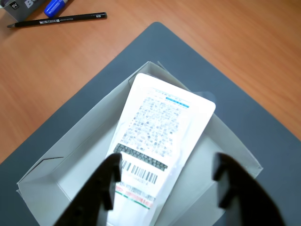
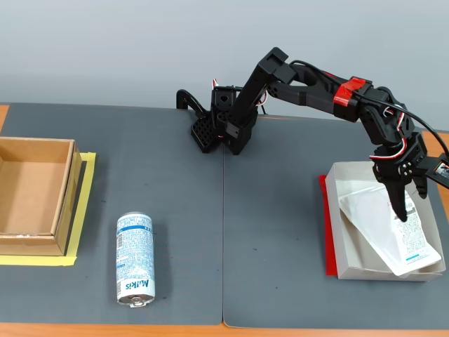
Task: Pick the sandwich and put it in the gray box
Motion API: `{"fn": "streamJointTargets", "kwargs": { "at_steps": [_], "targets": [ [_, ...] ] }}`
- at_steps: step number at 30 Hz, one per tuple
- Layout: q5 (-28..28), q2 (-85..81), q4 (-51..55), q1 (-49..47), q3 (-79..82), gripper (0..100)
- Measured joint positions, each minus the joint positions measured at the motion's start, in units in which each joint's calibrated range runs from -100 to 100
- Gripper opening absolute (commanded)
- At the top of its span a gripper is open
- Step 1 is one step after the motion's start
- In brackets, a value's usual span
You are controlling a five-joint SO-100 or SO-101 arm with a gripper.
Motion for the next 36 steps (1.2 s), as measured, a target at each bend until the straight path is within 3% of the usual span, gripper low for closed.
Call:
{"fn": "streamJointTargets", "kwargs": {
  "at_steps": [5, 20, 36],
  "targets": [
    [0.0, 0.0, 0.0, 0.4, 0.0, 2],
    [0.1, -2.8, 0.0, 4.1, 0.7, 2],
    [0.1, -30.0, 0.0, 20.4, 33.5, 2]
  ]
}}
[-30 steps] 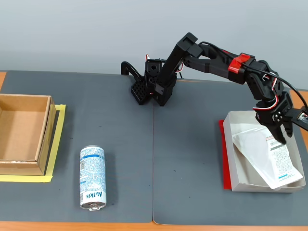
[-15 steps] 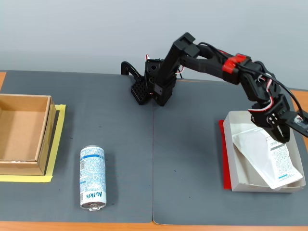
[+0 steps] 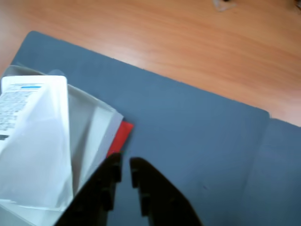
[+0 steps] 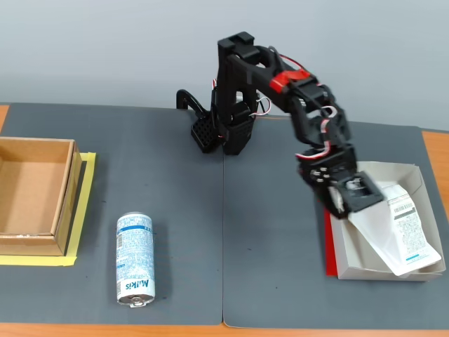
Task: Pick the sandwich and put it in the gray box
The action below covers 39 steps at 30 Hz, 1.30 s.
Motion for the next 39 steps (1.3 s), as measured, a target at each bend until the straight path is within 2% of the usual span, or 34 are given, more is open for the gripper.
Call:
{"fn": "streamJointTargets", "kwargs": {
  "at_steps": [15, 27, 39],
  "targets": [
    [0.0, -24.8, 0.0, 17.5, 28.6, 2],
    [0.1, -48.9, 0.0, 20.4, 53.8, 2],
    [0.2, -64.7, 0.0, 20.8, 69.7, 2]
  ]
}}
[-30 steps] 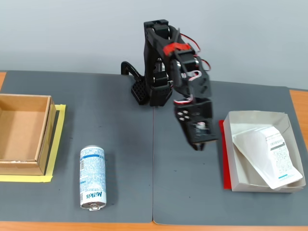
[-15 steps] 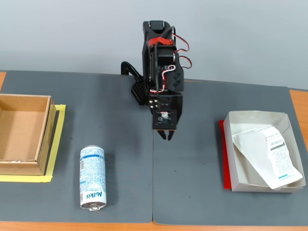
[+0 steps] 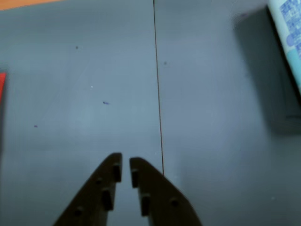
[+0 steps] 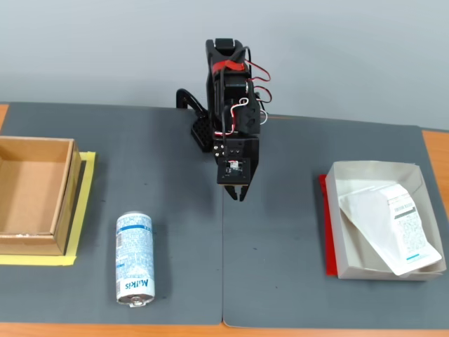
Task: Pick the sandwich and put it in the gray box
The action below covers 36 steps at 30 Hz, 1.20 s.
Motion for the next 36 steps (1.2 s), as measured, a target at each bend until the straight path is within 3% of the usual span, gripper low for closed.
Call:
{"fn": "streamJointTargets", "kwargs": {
  "at_steps": [19, 36],
  "targets": [
    [0.0, -10.7, 0.0, 3.2, 13.9, 2],
    [0.0, -11.5, 0.0, 3.2, 16.3, 2]
  ]
}}
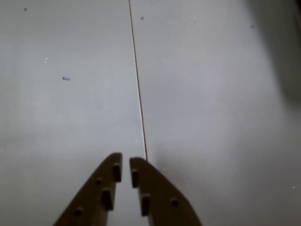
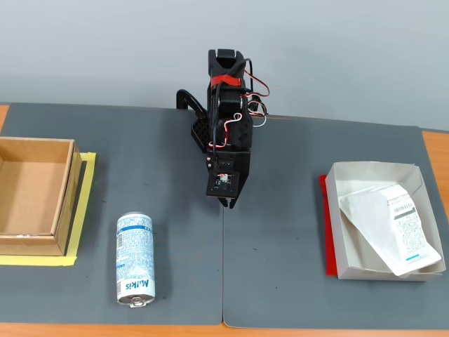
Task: Pick the sandwich and put it in the gray box
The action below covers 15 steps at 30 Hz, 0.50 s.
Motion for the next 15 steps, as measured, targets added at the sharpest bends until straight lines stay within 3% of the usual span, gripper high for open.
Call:
{"fn": "streamJointTargets", "kwargs": {
  "at_steps": [15],
  "targets": [
    [0.0, -5.5, 0.1, 0.1, 4.0, 2]
  ]
}}
